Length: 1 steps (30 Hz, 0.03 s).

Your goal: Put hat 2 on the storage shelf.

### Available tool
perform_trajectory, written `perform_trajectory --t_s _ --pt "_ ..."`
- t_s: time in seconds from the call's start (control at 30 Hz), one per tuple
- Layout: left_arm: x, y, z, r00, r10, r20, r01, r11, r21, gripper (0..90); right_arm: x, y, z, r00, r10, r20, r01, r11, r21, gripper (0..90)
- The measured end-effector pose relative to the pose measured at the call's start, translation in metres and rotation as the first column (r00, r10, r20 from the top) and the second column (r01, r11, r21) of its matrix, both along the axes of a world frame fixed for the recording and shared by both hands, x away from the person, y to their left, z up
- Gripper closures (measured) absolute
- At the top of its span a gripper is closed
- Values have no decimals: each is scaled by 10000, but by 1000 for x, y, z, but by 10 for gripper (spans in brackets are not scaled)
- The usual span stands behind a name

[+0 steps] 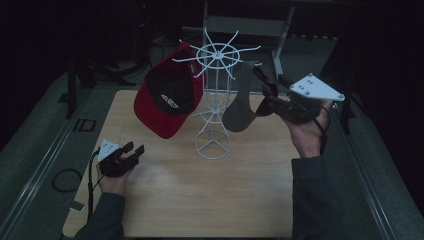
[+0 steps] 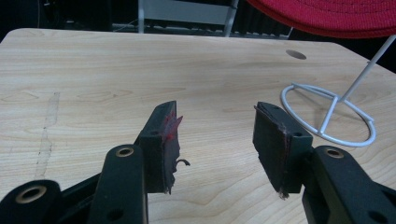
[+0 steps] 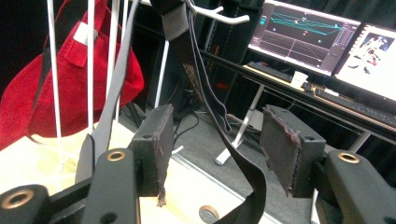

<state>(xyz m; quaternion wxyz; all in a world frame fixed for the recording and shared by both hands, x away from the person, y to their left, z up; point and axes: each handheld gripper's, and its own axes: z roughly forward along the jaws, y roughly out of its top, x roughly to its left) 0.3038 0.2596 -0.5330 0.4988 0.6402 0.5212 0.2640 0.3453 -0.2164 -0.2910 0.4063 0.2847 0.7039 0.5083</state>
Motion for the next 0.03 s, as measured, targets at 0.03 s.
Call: perform_trajectory --t_s 0.03 --pt "0 0 0 10000 4 4 -4 10000 -2 509 -1 -1 -1 10000 -1 -36 2 10000 50 438"
